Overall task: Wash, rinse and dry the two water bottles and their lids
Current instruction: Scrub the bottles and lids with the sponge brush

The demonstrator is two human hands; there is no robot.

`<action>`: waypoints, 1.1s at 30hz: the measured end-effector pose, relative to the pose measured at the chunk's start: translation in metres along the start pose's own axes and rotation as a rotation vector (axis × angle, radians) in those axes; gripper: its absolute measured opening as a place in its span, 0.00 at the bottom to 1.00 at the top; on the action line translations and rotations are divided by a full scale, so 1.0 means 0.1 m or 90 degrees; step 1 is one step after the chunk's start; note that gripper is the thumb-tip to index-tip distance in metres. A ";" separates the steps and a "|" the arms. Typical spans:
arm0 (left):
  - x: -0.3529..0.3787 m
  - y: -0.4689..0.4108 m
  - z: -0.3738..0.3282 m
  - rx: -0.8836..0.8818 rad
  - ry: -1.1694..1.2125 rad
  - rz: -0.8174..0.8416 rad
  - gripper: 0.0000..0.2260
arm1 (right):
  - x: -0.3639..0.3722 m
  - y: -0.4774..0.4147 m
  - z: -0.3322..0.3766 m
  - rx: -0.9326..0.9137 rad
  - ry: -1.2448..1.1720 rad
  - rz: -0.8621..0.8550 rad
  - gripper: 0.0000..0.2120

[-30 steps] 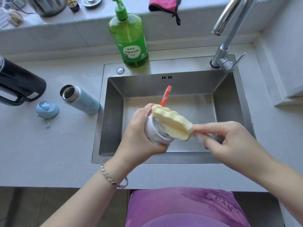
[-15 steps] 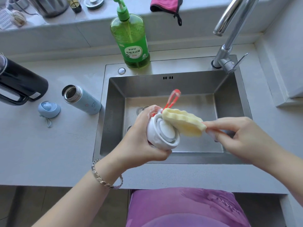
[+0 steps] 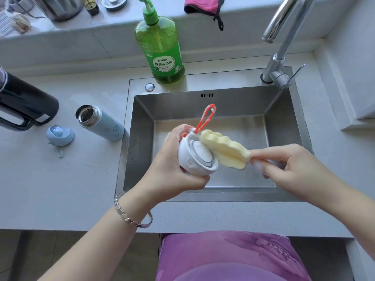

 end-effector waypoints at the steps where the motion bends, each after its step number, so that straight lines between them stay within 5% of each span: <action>1: -0.02 -0.01 0.00 0.002 -0.007 -0.024 0.32 | 0.01 0.00 0.02 0.001 -0.012 0.000 0.17; 8: -0.14 -0.01 -0.05 0.050 -0.064 -0.167 0.34 | 0.08 0.09 0.11 0.006 -0.093 0.036 0.17; 33: 0.03 0.02 0.15 0.004 -0.080 -0.043 0.35 | 0.15 0.05 0.12 -0.052 -0.067 0.055 0.13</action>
Point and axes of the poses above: each hand's wrist, its own y-axis away from the middle knuckle, its own x-axis out of the palm, z = x × y, the point moved 7 cm from there along -y, towards the middle knuckle, and after that the axes turned 12 degrees about -x, right-handed, at the moved point
